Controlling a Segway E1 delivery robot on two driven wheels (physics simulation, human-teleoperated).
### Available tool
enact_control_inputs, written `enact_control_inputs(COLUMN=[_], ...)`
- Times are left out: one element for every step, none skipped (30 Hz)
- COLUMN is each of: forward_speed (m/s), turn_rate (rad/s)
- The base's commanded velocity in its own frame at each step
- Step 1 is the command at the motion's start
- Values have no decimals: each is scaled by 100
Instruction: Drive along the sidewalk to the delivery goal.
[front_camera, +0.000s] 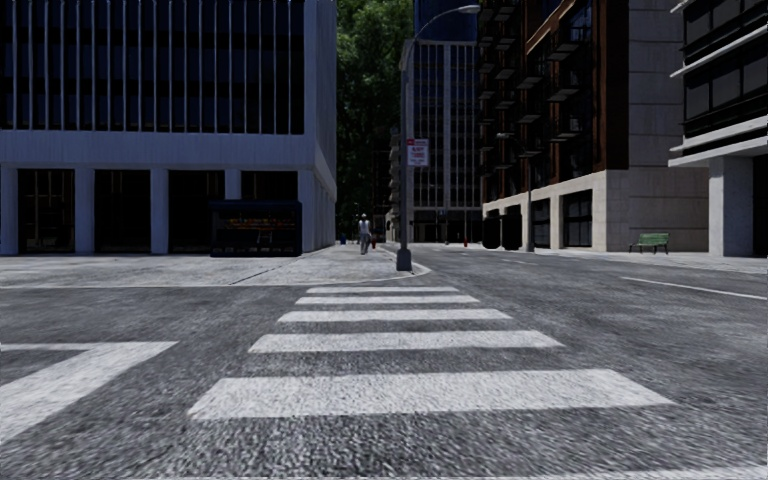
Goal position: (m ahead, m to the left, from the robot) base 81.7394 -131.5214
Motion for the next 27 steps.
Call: enact_control_inputs(forward_speed=[200, 200, 200, 200, 200, 200, 200, 200, 200, 200, 200, 200, 200, 200, 200, 200, 200, 200, 200, 200, 200, 200, 200, 200, 200, 200, 200], turn_rate=[0, 0, 0, 0, 0, 0, 0, 0, 0, 0, 0, 0, 0, 0, 0, 0, 0, 0, 0, 0, 0, 0, 0, 0, 0, 0, 0])
